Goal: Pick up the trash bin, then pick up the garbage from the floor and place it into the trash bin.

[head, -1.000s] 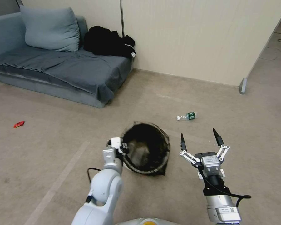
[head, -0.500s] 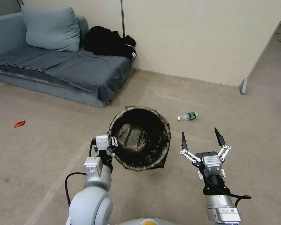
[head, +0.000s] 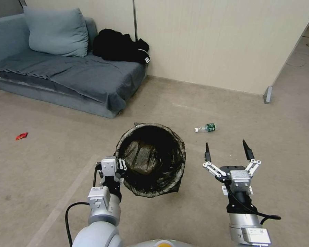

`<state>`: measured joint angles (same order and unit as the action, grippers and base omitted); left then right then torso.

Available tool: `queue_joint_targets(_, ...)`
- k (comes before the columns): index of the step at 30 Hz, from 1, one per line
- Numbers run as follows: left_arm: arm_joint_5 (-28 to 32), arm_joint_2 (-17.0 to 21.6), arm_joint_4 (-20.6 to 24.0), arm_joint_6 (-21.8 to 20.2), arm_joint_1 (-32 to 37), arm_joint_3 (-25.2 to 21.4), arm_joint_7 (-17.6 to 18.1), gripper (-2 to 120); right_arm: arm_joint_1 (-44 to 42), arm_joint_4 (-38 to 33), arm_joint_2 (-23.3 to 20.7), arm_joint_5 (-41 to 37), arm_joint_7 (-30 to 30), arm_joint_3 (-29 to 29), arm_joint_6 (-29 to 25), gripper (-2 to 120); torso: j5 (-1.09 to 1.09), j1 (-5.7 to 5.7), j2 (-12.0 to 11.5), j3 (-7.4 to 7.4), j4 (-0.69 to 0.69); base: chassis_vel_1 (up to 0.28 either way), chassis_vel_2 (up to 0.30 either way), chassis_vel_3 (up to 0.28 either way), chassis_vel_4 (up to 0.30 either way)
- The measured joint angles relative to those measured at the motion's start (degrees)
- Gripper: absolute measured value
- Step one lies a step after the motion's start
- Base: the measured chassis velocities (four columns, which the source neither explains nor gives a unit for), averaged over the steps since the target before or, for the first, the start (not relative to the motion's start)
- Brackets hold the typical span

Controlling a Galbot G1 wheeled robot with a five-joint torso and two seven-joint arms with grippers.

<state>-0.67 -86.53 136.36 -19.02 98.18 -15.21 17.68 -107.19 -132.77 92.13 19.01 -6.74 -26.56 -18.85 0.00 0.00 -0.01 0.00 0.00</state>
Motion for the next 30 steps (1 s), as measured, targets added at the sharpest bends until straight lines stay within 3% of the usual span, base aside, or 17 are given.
queue_joint_targets(14, -0.3, -0.3, -0.7, 0.0, -0.4, 0.2, -0.4, 0, 0.1, 0.4, 0.0, -0.1, -0.2, -0.3, 0.0, 100, 0.0, -0.01, 0.0, -0.01, 0.0, -0.047, 0.052, 0.052, -0.049)
queue_joint_targets(30, -0.3, -0.8, -0.8, -0.1, 0.1, 0.2, -0.4, 0, 0.4, 1.4, 0.0, -0.2, -0.3, -0.1, -0.8, 100, 0.03, 0.0, 0.0, 0.0, 0.0, -0.256, 0.251, 0.259, -0.251)
